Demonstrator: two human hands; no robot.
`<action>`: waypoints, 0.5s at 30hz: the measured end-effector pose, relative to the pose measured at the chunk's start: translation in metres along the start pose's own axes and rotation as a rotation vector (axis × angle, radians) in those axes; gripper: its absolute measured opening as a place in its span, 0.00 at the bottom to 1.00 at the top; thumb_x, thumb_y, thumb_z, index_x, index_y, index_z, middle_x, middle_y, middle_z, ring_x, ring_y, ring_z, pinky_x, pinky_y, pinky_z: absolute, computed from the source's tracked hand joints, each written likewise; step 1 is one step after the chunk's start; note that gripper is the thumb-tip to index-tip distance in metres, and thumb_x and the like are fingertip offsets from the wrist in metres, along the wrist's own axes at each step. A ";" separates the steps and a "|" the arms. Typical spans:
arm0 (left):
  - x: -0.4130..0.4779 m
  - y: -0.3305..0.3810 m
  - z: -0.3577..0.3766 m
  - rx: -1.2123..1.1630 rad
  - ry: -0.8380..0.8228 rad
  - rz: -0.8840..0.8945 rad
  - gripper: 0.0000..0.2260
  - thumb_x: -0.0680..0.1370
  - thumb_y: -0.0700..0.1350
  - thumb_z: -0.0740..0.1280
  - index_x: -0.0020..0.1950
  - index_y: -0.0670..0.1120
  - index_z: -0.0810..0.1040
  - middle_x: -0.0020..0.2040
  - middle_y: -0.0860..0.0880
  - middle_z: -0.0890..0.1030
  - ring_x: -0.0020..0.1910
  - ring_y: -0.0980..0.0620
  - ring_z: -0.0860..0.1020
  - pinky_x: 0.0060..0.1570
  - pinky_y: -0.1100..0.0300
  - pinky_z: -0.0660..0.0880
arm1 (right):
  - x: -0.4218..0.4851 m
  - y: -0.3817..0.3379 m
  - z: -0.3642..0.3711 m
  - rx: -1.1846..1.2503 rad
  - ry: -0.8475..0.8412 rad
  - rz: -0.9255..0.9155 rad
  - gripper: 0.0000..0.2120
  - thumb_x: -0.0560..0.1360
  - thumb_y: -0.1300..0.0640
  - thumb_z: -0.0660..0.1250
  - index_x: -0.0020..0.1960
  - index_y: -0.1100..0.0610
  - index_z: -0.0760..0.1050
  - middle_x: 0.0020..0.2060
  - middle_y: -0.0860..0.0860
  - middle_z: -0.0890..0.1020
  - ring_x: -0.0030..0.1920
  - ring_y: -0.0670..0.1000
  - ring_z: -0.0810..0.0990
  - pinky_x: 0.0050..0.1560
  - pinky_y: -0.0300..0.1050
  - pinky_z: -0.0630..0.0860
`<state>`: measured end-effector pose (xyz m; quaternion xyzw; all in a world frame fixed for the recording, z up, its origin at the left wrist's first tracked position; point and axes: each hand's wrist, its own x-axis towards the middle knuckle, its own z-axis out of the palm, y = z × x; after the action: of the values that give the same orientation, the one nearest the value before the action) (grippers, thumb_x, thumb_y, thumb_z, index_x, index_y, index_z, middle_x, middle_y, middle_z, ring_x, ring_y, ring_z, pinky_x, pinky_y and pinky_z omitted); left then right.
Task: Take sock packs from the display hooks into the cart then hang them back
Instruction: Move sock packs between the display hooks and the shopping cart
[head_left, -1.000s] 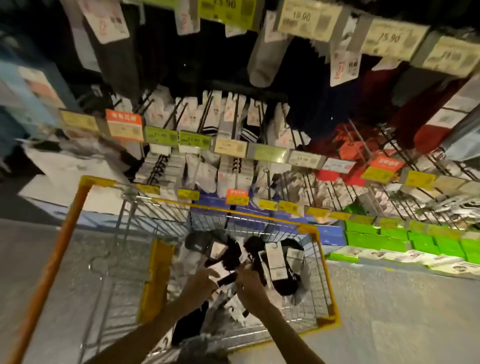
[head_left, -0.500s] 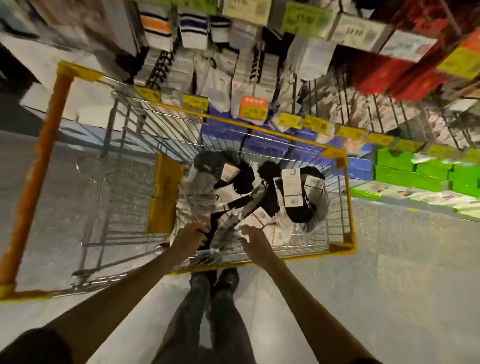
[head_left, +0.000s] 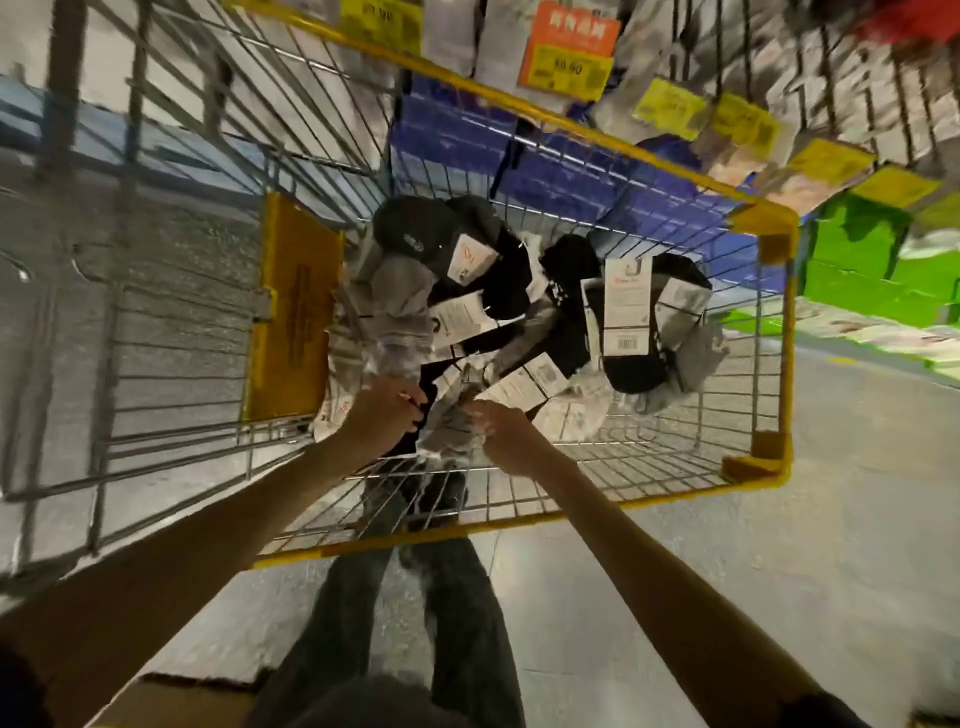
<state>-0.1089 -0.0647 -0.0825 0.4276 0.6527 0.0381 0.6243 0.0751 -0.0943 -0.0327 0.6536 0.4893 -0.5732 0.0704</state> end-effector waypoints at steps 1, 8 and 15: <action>0.007 -0.006 0.002 0.006 -0.006 0.008 0.08 0.77 0.29 0.63 0.48 0.40 0.78 0.43 0.38 0.81 0.41 0.44 0.80 0.37 0.65 0.76 | 0.013 0.012 0.003 -0.059 -0.024 0.002 0.26 0.74 0.73 0.61 0.71 0.63 0.68 0.66 0.61 0.75 0.67 0.59 0.73 0.67 0.47 0.70; 0.042 -0.026 0.025 0.228 -0.179 0.026 0.06 0.74 0.36 0.68 0.45 0.47 0.80 0.49 0.36 0.82 0.48 0.41 0.81 0.55 0.44 0.78 | 0.068 0.068 0.001 -0.329 -0.088 -0.032 0.29 0.71 0.73 0.61 0.71 0.59 0.70 0.67 0.58 0.75 0.67 0.57 0.72 0.61 0.43 0.68; 0.057 -0.031 0.057 0.279 -0.121 0.055 0.12 0.73 0.28 0.66 0.54 0.35 0.81 0.43 0.45 0.79 0.47 0.48 0.78 0.45 0.63 0.75 | 0.103 0.090 0.019 -0.530 -0.152 -0.259 0.19 0.76 0.57 0.69 0.67 0.55 0.74 0.62 0.55 0.76 0.62 0.55 0.75 0.61 0.49 0.73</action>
<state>-0.0687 -0.0778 -0.1576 0.5295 0.6008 -0.0618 0.5957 0.1129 -0.0958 -0.1655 0.4996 0.6945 -0.4770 0.2013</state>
